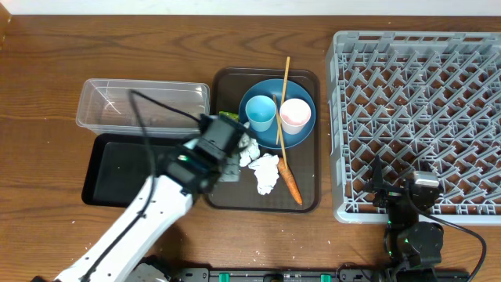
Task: Sort waste into correct bins and load items into the dishwasher rack
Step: 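Lift the bowl with the left gripper and carry it over the black tray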
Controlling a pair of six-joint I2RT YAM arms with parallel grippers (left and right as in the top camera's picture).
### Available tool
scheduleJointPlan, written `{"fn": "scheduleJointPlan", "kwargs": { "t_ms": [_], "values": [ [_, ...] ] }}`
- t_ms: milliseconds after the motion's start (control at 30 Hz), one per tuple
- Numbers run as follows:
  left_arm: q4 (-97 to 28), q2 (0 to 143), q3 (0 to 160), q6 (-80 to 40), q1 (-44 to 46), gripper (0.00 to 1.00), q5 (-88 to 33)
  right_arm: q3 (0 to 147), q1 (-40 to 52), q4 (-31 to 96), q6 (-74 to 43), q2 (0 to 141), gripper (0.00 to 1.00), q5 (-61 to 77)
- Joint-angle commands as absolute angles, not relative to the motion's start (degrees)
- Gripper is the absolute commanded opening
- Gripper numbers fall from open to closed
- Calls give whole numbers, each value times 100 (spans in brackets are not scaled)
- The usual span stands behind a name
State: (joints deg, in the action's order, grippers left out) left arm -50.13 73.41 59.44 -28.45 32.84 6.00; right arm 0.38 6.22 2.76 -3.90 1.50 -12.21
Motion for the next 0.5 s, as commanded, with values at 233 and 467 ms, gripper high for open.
{"fn": "scheduleJointPlan", "kwargs": {
  "t_ms": [233,467],
  "values": [
    [-5046,7185,5957,-1616,1234,6,-888,32,694,303,-421,143,99,-1219],
    [-5054,7185,5955,-864,-183,6,-2309,32,694,303,-421,143,99,-1219]
  ]
}}
